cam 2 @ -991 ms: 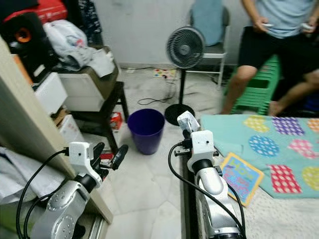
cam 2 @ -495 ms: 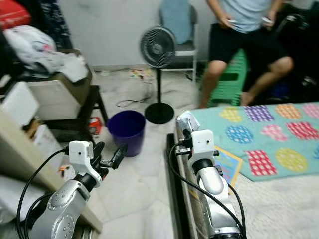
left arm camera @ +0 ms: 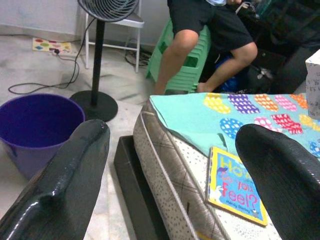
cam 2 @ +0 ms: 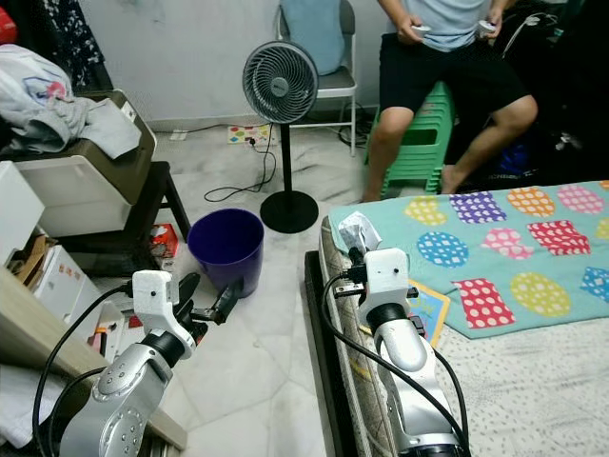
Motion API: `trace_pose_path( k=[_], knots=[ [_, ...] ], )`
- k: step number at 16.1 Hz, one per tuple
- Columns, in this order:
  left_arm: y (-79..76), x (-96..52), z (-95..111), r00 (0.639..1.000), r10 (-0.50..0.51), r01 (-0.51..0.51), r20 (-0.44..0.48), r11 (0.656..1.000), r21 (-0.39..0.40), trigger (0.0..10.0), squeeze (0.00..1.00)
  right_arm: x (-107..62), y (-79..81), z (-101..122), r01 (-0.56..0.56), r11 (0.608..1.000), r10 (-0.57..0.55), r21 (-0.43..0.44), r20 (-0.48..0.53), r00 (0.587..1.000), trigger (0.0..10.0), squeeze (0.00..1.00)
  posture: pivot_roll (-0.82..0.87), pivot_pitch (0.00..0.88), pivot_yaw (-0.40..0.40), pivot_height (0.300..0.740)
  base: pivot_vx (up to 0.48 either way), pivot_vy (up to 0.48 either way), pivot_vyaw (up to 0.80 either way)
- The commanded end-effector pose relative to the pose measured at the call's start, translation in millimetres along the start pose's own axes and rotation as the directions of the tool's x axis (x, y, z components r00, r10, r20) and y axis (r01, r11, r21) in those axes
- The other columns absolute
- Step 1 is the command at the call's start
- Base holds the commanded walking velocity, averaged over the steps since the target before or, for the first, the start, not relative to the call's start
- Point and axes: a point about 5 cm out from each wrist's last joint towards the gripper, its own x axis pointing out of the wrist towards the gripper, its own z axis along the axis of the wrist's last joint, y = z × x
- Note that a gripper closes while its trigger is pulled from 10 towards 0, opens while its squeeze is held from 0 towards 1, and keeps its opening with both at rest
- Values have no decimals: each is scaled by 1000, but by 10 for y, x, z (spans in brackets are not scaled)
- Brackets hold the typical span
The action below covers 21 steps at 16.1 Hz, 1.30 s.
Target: Clean up the room
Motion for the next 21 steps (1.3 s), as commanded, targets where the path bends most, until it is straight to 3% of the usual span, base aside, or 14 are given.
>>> trace_pose_path(
  k=[1,4,13,21],
  knots=[
    [2,8,21,1000,-8,7,5,1000,2,10000,0,20,2,32,1,1000,-1,-3,11,1000,10000,0,-104,0,43,740,0,0,-800],
    [-1,12,15,1000,-12,12,2,1000,-3,10000,0,19,6,31,0,1000,0,0,12,1000,10000,0,-106,0,44,740,0,0,-142],
    [-18,27,34,1000,-27,26,12,1000,7,10000,0,23,-1,26,5,1000,-5,1,8,1000,10000,0,-106,0,47,740,0,0,-800],
    [6,36,36,1000,-3,3,14,1000,13,10000,0,26,-1,26,4,1000,-4,1,11,1000,10000,0,-105,0,48,740,0,0,-105]
  ],
)
